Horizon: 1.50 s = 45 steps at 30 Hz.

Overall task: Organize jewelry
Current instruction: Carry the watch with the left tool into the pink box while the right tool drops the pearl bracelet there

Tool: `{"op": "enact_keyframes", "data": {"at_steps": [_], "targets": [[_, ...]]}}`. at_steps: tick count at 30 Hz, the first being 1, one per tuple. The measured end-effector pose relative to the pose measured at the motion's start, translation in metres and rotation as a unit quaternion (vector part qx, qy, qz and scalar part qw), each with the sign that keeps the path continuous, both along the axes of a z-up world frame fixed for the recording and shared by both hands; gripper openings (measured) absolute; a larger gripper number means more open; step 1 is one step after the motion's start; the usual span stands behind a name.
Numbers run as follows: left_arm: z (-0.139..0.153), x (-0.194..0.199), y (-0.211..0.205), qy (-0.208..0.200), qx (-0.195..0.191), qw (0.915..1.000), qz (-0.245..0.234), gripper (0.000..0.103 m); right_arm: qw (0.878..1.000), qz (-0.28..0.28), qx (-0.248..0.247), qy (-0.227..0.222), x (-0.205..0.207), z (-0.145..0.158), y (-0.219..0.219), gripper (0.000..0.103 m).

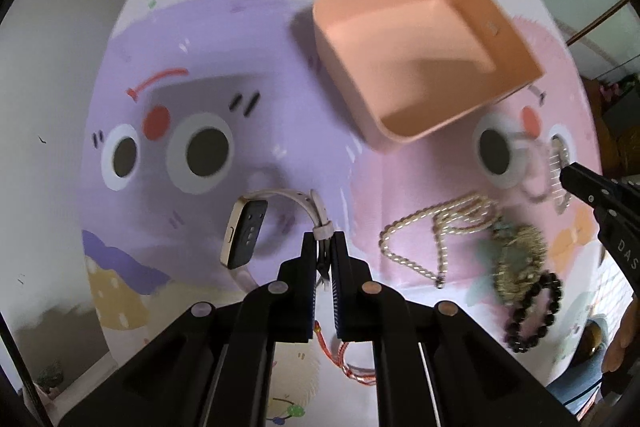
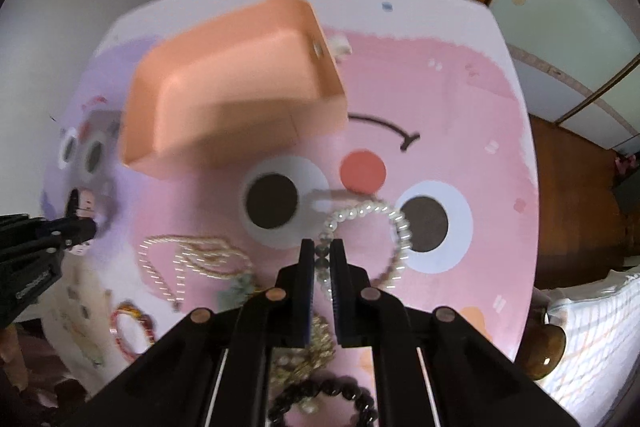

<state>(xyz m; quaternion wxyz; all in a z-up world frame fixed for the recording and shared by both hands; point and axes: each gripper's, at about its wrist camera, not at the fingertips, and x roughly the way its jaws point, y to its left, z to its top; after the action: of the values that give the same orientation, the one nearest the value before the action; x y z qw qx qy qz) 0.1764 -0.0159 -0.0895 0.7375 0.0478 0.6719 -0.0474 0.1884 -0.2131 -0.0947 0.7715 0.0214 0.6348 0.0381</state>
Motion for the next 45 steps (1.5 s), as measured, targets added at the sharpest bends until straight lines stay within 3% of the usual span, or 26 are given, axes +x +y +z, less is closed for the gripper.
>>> {"op": "enact_keyframes", "data": {"at_steps": [7,12,14,18,25,37,40,42,45], "targets": [[0.065,0.005,-0.007,-0.053,-0.015,0.9985,-0.003,0.005,0.997,0.002,0.056,-0.055,0.004,0.059,0.016,0.007],[0.114,0.048,-0.011,-0.09,-0.038,0.9952,-0.005,0.005,0.992,0.002,0.082,-0.09,0.023,0.094,0.032,0.007],[0.118,0.057,-0.015,-0.098,-0.05,0.9939,-0.005,0.005,0.99,-0.004,0.095,-0.1,0.038,0.102,0.038,0.007],[0.109,0.08,-0.026,-0.103,-0.082,0.9913,-0.007,0.005,0.986,-0.022,0.116,-0.114,0.063,0.103,0.044,0.007],[0.066,0.109,-0.04,-0.098,-0.114,0.9887,-0.006,0.005,0.985,-0.046,0.135,-0.102,0.101,0.071,0.043,0.008],[-0.008,0.116,-0.062,-0.075,-0.063,0.9945,-0.037,0.009,0.989,-0.073,0.126,-0.036,0.116,0.0,0.024,0.008],[-0.014,0.113,-0.062,-0.082,-0.046,0.9945,-0.047,0.024,0.989,-0.074,0.121,-0.028,0.115,-0.007,0.022,0.008],[-0.012,0.111,-0.061,-0.086,-0.044,0.994,-0.05,0.046,0.989,-0.079,0.126,-0.023,0.116,-0.01,0.018,0.008],[-0.003,0.107,-0.059,-0.103,-0.041,0.9925,-0.052,0.055,0.984,-0.093,0.155,-0.007,0.115,-0.013,0.012,0.008]]}}
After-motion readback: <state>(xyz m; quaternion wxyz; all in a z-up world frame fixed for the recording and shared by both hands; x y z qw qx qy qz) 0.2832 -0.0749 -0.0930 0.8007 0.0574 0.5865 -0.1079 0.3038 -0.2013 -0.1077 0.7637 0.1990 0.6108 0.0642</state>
